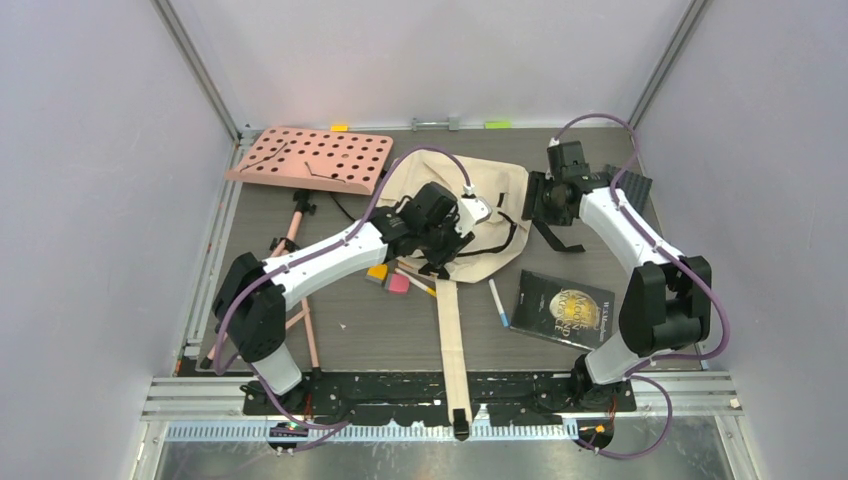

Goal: Pack the student bag
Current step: Pick up the book from the center of the board.

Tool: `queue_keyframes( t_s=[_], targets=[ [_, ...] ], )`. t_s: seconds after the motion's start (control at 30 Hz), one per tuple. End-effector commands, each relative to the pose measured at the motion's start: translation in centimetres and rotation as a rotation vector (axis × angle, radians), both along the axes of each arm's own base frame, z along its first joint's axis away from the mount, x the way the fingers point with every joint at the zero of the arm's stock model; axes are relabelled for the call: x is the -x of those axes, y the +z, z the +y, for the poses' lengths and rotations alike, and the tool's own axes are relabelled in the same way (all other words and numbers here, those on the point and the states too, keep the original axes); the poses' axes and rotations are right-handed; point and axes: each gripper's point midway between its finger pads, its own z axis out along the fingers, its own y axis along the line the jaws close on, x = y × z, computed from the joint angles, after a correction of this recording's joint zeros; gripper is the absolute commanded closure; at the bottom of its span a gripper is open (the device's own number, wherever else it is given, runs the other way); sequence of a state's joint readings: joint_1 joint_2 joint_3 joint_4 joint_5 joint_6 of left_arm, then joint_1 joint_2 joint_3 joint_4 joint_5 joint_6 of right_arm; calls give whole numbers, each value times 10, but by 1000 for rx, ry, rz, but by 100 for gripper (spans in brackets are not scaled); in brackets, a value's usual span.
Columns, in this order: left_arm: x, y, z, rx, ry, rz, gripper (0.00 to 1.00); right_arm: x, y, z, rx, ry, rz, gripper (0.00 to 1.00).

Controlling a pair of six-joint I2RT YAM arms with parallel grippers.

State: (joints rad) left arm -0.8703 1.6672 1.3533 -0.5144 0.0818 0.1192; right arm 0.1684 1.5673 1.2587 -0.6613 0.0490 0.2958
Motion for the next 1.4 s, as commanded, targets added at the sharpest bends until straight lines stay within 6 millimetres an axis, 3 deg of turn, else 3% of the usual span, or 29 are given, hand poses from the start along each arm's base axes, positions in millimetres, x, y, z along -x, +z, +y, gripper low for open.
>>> queue_keyframes(
  t_s=[0.0,0.23,0.33,0.47,0.67,0.8,0.93,1.2,1.37],
  targets=[
    [-13,30,-6,62,14,-90,67,11,9,14,-92,3,-23,38],
    [-16,35,-9,73,12,-102,94,16,6,12,-86,5,-16,38],
    [-21,47,-9,86,32,-135,100,18,6,12,-83,6,-10,38],
    [-32,72,-11,116,60,-188,100,23,5,12,-90,7,-6,38],
    [-68,117,-15,172,208,-290,100,29,3,19,-137,17,-10,37],
    [-96,136,-22,214,290,-319,100,29,8,32,-214,25,-35,36],
    [-115,145,-29,240,334,-326,100,26,5,43,-292,5,-35,36],
    [-124,150,-29,252,350,-333,100,24,9,56,-354,22,-43,35],
    [-129,159,-31,280,357,-348,100,28,-11,59,-315,12,21,36]
  ],
)
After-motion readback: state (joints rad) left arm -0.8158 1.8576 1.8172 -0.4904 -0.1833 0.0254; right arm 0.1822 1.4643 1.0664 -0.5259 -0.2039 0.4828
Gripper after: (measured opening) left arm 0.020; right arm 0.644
